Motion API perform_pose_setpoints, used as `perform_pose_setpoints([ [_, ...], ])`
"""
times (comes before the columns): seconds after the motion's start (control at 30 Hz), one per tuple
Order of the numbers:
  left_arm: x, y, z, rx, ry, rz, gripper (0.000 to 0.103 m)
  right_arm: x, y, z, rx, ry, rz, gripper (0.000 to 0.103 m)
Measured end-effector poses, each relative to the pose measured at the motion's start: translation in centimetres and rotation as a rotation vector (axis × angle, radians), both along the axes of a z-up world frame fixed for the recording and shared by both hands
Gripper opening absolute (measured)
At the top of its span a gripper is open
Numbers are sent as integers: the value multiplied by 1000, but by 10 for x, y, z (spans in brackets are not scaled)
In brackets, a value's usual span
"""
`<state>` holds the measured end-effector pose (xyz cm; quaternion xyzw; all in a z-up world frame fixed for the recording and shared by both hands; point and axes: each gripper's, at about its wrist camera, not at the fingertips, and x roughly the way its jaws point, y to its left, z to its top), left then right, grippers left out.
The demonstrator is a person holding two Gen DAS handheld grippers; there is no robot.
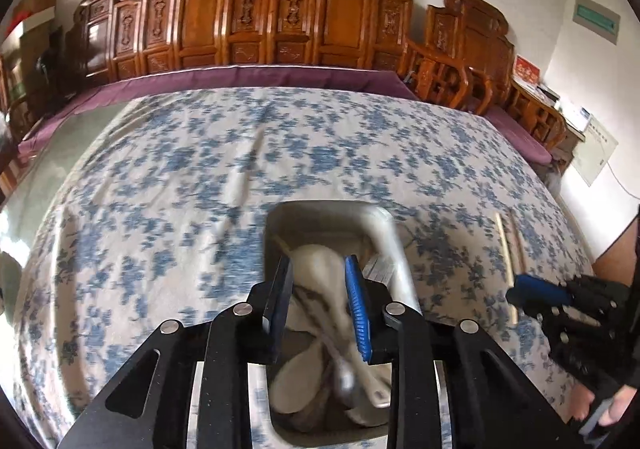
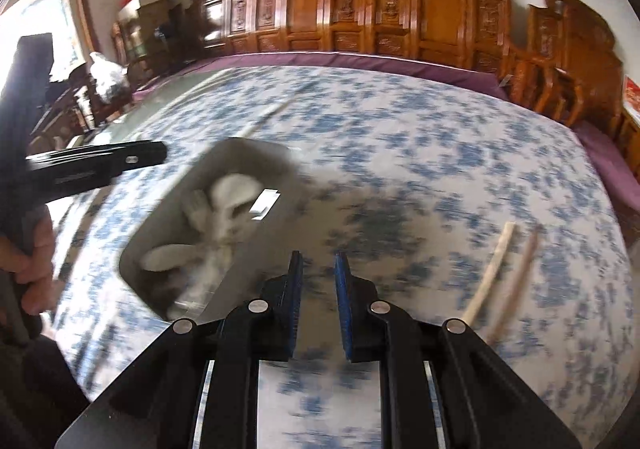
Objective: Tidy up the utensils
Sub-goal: 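Move the right tool to the bamboo chopsticks and close on one chopstick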
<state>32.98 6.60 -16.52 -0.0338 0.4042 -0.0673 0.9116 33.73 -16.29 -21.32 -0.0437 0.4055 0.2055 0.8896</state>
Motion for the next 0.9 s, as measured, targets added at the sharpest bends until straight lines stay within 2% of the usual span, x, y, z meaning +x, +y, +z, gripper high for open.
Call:
perform_pose_setpoints([
  [0.1, 3, -27, -2, 11, 1, -40, 44, 9, -31, -7, -29, -13, -49, 33],
  [0.17, 5, -49, -4, 26, 2, -77, 49, 16, -52, -14, -43, -14, -85, 33],
  [0.23, 3, -67, -5, 46, 4, -105, 61, 25, -74, -22, -63, -7, -119, 33],
  [0.27, 1, -77, -5, 54, -2, -127, 63, 29, -83, -27, -75, -5, -131, 33],
  [0.43, -13, -110, -12, 109, -9, -199, 68, 43, -114, -48, -82, 17, -175, 33],
  [0.6, -19, -126, -19, 106, 5, -225, 68, 58, -129, -72, -89, 67, -210, 33],
  [0.9, -23, -142, -35, 107, 39, -241, 69, 60, -131, -80, -165, 85, -215, 33],
])
